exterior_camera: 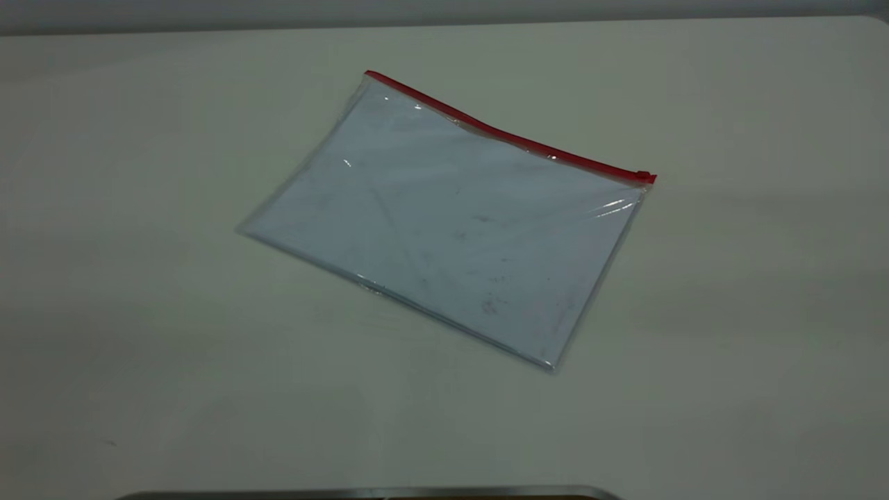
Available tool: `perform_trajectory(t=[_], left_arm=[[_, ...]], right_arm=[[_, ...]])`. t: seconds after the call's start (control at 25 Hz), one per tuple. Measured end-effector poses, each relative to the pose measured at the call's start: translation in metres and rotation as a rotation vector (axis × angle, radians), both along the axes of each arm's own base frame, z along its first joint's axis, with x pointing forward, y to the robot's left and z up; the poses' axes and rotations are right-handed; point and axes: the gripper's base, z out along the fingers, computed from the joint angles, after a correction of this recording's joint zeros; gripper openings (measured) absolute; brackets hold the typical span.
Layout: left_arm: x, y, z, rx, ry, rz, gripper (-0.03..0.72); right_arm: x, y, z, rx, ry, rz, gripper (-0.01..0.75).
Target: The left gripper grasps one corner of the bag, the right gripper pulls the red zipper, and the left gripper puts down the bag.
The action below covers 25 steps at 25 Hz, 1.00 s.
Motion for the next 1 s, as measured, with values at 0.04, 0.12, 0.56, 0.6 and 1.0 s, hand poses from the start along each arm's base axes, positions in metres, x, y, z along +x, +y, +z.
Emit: perform_trajectory(t=[0.04, 0.12, 0.56, 0.6, 1.0], left_arm=[[-0.005, 0.0, 0.0, 0.002, -0.035, 0.0, 0.465], [-0.014, -0.001, -0.001, 0.005, -0.091, 0.0, 0.465], [-0.019, -0.001, -0.002, 0.007, -0.115, -0.006, 0.465], [-0.019, -0.001, -0.002, 0.006, -0.115, -0.01, 0.465], [-0.019, -0.001, -0.002, 0.004, -0.115, -0.035, 0.465]], right_arm=[[-0.002, -0.001, 0.001, 0.003, -0.012, -0.001, 0.47], [-0.008, -0.004, 0.003, 0.019, -0.059, -0.032, 0.47], [-0.062, -0.016, 0.012, 0.067, -0.433, -0.239, 0.47], [-0.065, -0.016, 0.011, 0.07, -0.448, -0.239, 0.47], [-0.066, -0.016, 0.011, 0.07, -0.45, -0.239, 0.47]])
